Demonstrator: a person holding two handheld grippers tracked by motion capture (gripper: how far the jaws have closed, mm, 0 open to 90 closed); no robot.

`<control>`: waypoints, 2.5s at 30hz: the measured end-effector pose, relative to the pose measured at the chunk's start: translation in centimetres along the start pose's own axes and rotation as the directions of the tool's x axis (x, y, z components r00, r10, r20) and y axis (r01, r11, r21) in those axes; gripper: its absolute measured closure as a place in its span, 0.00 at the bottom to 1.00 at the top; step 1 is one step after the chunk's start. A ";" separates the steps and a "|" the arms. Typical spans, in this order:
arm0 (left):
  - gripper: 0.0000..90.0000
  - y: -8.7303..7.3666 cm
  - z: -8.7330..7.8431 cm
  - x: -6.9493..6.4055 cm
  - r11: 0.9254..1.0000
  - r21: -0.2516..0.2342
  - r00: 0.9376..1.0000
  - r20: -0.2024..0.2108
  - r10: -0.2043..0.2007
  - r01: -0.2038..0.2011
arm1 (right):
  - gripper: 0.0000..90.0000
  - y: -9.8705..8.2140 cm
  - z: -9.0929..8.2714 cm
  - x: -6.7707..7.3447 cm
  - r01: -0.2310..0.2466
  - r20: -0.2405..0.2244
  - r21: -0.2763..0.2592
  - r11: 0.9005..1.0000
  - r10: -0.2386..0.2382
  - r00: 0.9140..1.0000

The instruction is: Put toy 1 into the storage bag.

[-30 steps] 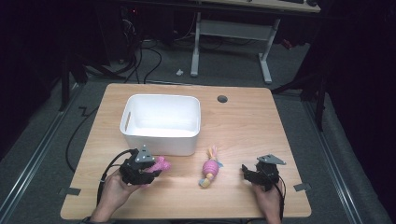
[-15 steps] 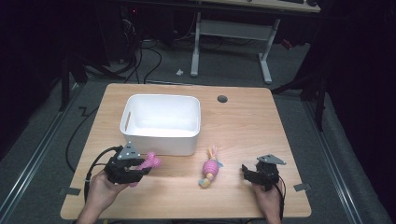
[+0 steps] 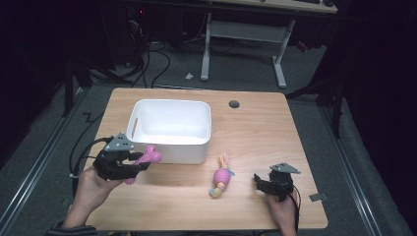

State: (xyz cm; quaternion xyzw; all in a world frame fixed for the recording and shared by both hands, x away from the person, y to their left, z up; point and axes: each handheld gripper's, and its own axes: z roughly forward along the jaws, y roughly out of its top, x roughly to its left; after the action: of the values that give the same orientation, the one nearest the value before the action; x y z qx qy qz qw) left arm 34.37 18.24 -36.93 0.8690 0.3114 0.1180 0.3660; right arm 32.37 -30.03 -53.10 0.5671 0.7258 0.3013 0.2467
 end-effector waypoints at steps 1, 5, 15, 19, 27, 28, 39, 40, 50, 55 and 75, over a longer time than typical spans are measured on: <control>0.65 0.3 -0.3 0.1 1.000 -0.006 1.000 -0.004 0.001 -0.001 | 0.26 0.0 0.0 0.0 0.001 0.000 0.000 1.000 -0.001 1.000; 0.65 1.5 -0.9 0.7 1.000 -0.017 1.000 0.000 -0.001 0.001 | 0.26 0.0 0.0 0.0 0.001 0.001 0.001 1.000 -0.001 1.000; 0.65 4.0 -1.1 1.9 0.999 -0.039 1.000 -0.001 -0.004 0.004 | 0.26 0.0 0.0 0.0 0.002 0.000 0.001 1.000 -0.002 1.000; 0.65 5.2 -1.0 2.4 0.999 -0.040 1.000 -0.006 0.004 -0.004 | 0.26 0.0 0.0 0.0 0.002 0.000 0.001 1.000 -0.002 1.000; 0.65 7.1 0.0 3.3 0.999 -0.031 1.000 -0.026 -0.015 0.014 | 0.26 0.0 0.0 0.0 0.000 0.000 0.002 1.000 0.000 1.000; 0.65 7.3 0.0 3.4 1.000 -0.027 0.999 -0.028 -0.015 0.014 | 0.26 0.0 0.0 0.0 0.001 0.000 0.002 1.000 -0.001 1.000; 0.65 9.0 1.7 4.1 1.000 -0.004 0.998 -0.067 -0.004 0.004 | 0.26 0.0 0.0 0.0 0.000 0.000 0.001 1.000 0.000 1.000; 0.65 9.0 1.7 4.1 1.000 -0.004 0.998 -0.067 -0.004 0.004 | 0.26 0.0 0.0 0.0 0.000 0.000 0.001 1.000 0.000 1.000; 0.65 9.8 4.8 4.4 1.000 -0.007 0.998 -0.052 -0.017 0.016 | 0.26 0.0 0.0 0.0 0.000 0.001 0.001 1.000 0.000 1.000; 0.65 10.0 6.0 4.6 1.000 -0.001 0.998 -0.069 -0.008 0.008 | 0.26 0.0 0.0 0.0 0.000 0.000 0.001 1.000 0.000 1.000; 0.65 9.1 8.5 5.1 0.999 0.038 0.996 -0.089 0.009 -0.005 | 0.26 0.0 0.0 0.1 0.003 -0.003 0.003 1.000 -0.003 1.000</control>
State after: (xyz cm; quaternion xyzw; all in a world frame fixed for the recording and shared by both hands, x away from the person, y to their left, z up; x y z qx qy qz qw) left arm 46.13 11.77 -36.56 0.8708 0.3265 0.1518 0.3347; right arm 32.31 -29.99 -53.09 0.5660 0.7273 0.3008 0.2453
